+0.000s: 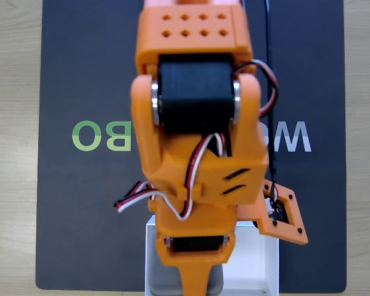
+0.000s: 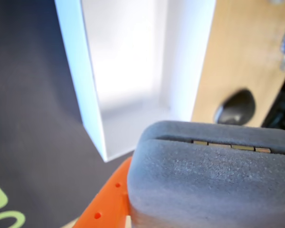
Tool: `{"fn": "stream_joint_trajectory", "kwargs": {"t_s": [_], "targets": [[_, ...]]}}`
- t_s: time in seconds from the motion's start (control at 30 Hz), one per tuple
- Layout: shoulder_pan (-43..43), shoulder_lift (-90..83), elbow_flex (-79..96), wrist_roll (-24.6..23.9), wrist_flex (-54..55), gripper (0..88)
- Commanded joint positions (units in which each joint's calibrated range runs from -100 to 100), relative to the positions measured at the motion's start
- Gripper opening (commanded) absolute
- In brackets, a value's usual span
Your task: Grab the usb to bin
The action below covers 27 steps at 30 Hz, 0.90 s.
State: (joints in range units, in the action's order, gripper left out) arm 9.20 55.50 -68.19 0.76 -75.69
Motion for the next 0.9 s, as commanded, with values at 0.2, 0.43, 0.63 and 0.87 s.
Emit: {"fn": "stream_joint_trajectory", "kwargs": {"t_s": [0.2,0.43,0.63,0.87], "targets": [[0.48,8.46,-9.77,0.24,8.08,1.4],[-0.02,8.89,-8.87,3.45,11.13,1.7],[-0.53,8.12,-6.16,5.34,10.52,16.3],[-0.69,3.97,1.88,5.55,10.43,24.8]]}}
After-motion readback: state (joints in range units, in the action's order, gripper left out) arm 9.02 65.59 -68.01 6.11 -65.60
